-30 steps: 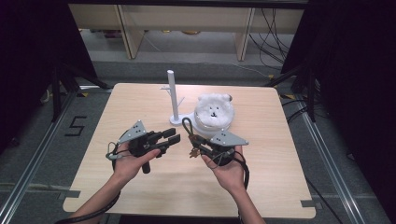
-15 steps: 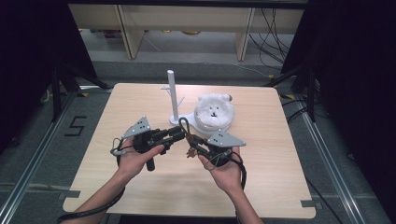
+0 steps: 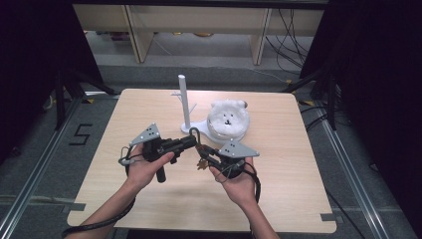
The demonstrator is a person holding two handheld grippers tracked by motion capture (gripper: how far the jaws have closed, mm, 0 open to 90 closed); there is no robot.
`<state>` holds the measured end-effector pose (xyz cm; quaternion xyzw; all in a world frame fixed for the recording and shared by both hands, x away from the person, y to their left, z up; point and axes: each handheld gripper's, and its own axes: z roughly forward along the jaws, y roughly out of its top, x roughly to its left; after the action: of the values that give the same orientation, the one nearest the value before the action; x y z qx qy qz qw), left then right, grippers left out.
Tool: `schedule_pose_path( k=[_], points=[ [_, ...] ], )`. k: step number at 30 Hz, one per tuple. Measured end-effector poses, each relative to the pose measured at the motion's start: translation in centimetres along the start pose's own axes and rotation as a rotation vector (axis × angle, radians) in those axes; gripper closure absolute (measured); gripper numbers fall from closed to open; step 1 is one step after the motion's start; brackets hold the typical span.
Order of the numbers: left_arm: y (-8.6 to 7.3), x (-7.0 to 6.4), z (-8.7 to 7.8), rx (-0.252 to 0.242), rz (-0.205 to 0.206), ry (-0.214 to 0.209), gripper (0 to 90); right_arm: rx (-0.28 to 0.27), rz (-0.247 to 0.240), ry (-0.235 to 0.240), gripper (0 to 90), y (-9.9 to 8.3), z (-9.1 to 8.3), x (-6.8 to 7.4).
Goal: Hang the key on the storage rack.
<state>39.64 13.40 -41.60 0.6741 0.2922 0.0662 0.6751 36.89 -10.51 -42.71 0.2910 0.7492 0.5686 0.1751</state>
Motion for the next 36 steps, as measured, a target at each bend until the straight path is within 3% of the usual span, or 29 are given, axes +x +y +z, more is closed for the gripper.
schedule_pose_path(
  k=[3, 9, 14, 15, 19, 20, 22, 24, 25, 26, 27, 29, 33, 36],
  points=[
    [0.0, -0.1, 0.0, 0.001, 0.016, 0.004, 83.5, 0.002, -0.021, -0.003, 78.8, 0.0, 0.1, 0.0],
    [0.1, -0.3, -0.1, -0.005, 0.065, 0.026, 83.8, -0.002, -0.002, 0.006, 75.6, 0.0, 0.3, 0.2],
    [0.4, 0.0, -0.5, -0.016, 0.087, 0.054, 83.9, 0.012, -0.019, 0.002, 68.3, 0.1, 0.2, 0.1],
    [0.5, 0.0, -0.5, -0.022, 0.086, 0.057, 83.9, 0.008, -0.046, -0.015, 68.0, 0.2, 0.1, 0.0],
    [0.7, 0.3, -0.9, -0.023, 0.11, 0.092, 83.9, 0.013, -0.016, -0.001, 66.9, 0.1, 0.0, 0.0],
    [0.8, 0.3, -1.0, -0.026, 0.114, 0.098, 84.0, 0.014, -0.033, -0.009, 66.7, 0.1, -0.1, -0.2],
    [0.8, 0.4, -1.0, -0.032, 0.121, 0.108, 83.9, 0.02, -0.007, -0.014, 66.4, 0.0, -0.3, -0.1],
    [0.8, 0.5, -1.1, -0.036, 0.135, 0.116, 83.9, 0.024, -0.014, -0.023, 66.2, -0.1, -0.5, -0.3],
    [0.9, 0.5, -1.3, -0.023, 0.137, 0.136, 83.9, 0.03, -0.04, -0.037, 66.2, -0.2, -0.8, -0.5],
    [0.9, 0.5, -1.3, -0.025, 0.142, 0.137, 83.9, 0.03, -0.04, -0.037, 66.2, -0.2, -0.8, -0.5],
    [0.9, 0.6, -1.4, -0.024, 0.149, 0.144, 83.9, 0.043, -0.01, -0.047, 66.3, -0.3, -1.0, -0.4],
    [1.0, 0.6, -1.5, -0.026, 0.15, 0.15, 83.9, 0.037, -0.023, -0.039, 66.2, -0.5, -1.2, -0.8],
    [1.1, 1.0, -1.8, -0.027, 0.157, 0.169, 83.9, 0.036, -0.037, -0.089, 66.3, -0.7, -2.1, -1.4],
    [1.2, 1.3, -2.0, -0.028, 0.159, 0.186, 83.9, 0.038, -0.041, -0.099, 66.2, -0.9, -2.9, -1.9]
  ],
)
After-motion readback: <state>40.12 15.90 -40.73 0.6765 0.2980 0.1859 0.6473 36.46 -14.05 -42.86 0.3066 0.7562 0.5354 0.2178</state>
